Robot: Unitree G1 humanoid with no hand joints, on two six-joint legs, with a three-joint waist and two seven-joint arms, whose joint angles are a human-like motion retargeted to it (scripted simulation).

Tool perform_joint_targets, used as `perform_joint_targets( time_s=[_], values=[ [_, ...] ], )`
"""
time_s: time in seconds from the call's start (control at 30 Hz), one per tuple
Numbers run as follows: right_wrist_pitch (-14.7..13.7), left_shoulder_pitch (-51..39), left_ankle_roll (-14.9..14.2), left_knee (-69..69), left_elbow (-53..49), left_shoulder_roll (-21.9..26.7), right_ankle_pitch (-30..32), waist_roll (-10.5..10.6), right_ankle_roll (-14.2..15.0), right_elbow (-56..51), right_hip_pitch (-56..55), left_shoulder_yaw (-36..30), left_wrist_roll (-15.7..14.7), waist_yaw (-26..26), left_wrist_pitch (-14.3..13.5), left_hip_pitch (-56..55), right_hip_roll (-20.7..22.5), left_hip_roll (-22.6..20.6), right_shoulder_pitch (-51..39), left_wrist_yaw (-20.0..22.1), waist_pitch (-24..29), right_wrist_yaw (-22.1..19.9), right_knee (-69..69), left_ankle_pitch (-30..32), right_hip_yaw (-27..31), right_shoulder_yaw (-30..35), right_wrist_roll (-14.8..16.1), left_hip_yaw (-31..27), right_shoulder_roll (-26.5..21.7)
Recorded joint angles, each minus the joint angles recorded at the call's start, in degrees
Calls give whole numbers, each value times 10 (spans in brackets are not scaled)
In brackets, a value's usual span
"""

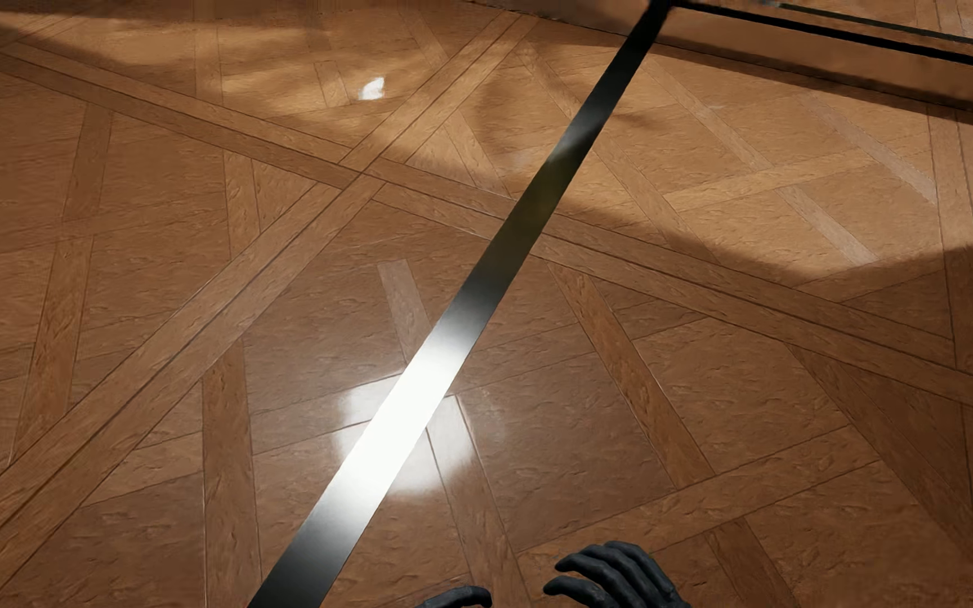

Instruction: Go to the light pink desk

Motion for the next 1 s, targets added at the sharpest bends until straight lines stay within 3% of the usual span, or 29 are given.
perform_joint_targets(
  time_s=[0.07, 0.13, 0.17, 0.2, 0.27, 0.33, 0.5, 0.63, 0.7, 0.77, 0.8, 0.87, 0.9, 0.93, 1.0],
  values=[
    [-11, 0, -13, 11, 8, 5, -8, 19, -18, 0, 4, -18, -30, -13, 7, 14, 64, 60, 0, -3, -6, 11, -25, 17, 20, -14, -8, 16, 0],
    [-21, 8, -3, 51, 9, 10, -25, 39, -38, -8, -6, -10, -37, -25, 21, 24, 120, 133, 1, 0, -8, 10, -25, 4, 52, -22, -9, 30, 8],
    [-24, 18, 5, 85, 10, 13, -36, 50, -48, -10, -14, 5, -28, -24, 26, 8, 147, 166, 2, 6, -7, 8, -16, -26, 76, -19, -6, -13, 11],
    [-23, 25, 5, 117, 11, 9, -44, 59, -58, -15, -22, 10, -20, -17, 42, -31, 170, 174, 2, 18, -3, 7, -7, -61, 108, -12, -2, -115, 10],
    [-21, 47, 12, 157, 3, 2, -56, 73, -75, -21, -33, 46, 3, -5, 59, -101, 204, 110, -4, 32, 2, 3, 3, -107, 172, 3, 5, -344, 4],
    [-13, 80, -5, 196, -3, 7, -64, 84, -87, -21, -42, 88, 33, -4, 59, -136, 227, 33, -9, 32, 5, 1, 14, -118, 231, 23, 7, -463, -1],
    [-6, 117, 9, 227, -11, 17, -68, 104, -112, -38, -48, 144, 66, -5, 26, -199, 300, -106, -3, 1, 23, 0, 23, -122, 396, 34, 1, -541, -4],
    [-2, 86, 7, 129, -22, 34, -63, 111, -125, -41, -31, 104, 67, -13, 4, -235, 359, -205, 9, -7, 34, 1, 19, -46, 528, 17, -15, -571, 5],
    [-2, 58, -25, 49, -25, 38, -59, 112, -127, -43, -15, 65, 59, -17, 0, -242, 381, -245, 21, -11, 37, 1, 12, 5, 592, 2, -21, -575, 11],
    [-6, 33, -42, -23, -24, 40, -56, 113, -128, -47, 3, 32, 54, -21, 1, -244, 402, -263, 30, -12, 39, 0, 10, 19, 652, -11, -27, -557, 18],
    [-9, 23, -65, -50, -24, 41, -58, 112, -130, -48, 13, 17, 51, -22, 4, -243, 413, -274, 31, -11, 40, 0, 11, 17, 682, -14, -30, -572, 19],
    [-19, 19, -82, -49, -18, 36, -60, 106, -137, -36, 42, 8, 43, -21, 6, -234, 431, -310, 28, -10, 40, 1, 16, 9, 741, -17, -26, -676, 17],
    [-19, 18, -38, -39, -17, 33, -55, 102, -142, -32, 59, 7, 35, -21, 8, -222, 434, -326, 28, -13, 38, 1, 16, 38, 768, -17, -22, -727, 14],
    [-20, 17, -15, -42, -18, 28, -49, 97, -136, -24, 74, 12, 32, -23, 8, -211, 436, -316, 28, -16, 36, 1, 19, 89, 789, -19, -15, -719, 14],
    [-18, 11, 16, -24, -24, 16, -27, 79, -110, -2, 96, 21, 43, -23, 1, -191, 427, -293, 31, -15, 31, 1, 47, 87, 809, -36, -10, -663, 18]
  ],
)
